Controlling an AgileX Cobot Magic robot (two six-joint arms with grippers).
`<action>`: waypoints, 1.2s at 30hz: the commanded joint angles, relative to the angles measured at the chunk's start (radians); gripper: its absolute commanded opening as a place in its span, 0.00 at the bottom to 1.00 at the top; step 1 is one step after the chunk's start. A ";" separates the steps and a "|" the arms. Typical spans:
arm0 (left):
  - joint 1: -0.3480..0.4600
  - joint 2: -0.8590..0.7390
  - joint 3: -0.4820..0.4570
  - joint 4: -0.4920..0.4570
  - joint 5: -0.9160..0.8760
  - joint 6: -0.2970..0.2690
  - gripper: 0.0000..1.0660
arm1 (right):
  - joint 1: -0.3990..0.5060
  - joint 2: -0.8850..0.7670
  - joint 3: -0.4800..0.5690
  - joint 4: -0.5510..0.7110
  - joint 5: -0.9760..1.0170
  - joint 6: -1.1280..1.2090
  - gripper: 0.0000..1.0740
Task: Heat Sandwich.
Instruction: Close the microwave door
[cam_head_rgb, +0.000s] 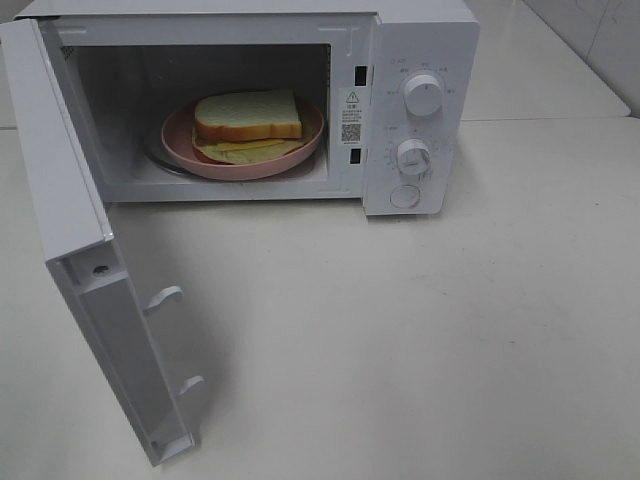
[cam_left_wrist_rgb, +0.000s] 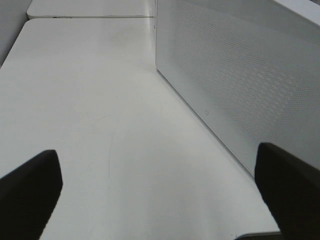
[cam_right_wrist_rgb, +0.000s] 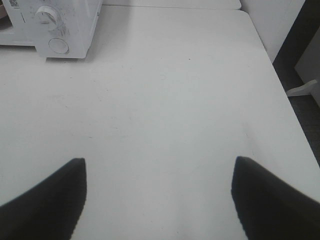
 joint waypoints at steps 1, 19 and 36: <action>0.001 -0.026 0.005 -0.003 -0.010 -0.003 0.95 | -0.009 -0.026 0.002 0.001 -0.011 0.001 0.71; 0.001 -0.026 0.005 -0.005 -0.010 -0.003 0.95 | -0.009 -0.026 0.002 0.001 -0.011 0.001 0.71; 0.001 0.161 -0.031 -0.002 -0.228 -0.003 0.61 | -0.009 -0.026 0.002 0.001 -0.011 0.001 0.71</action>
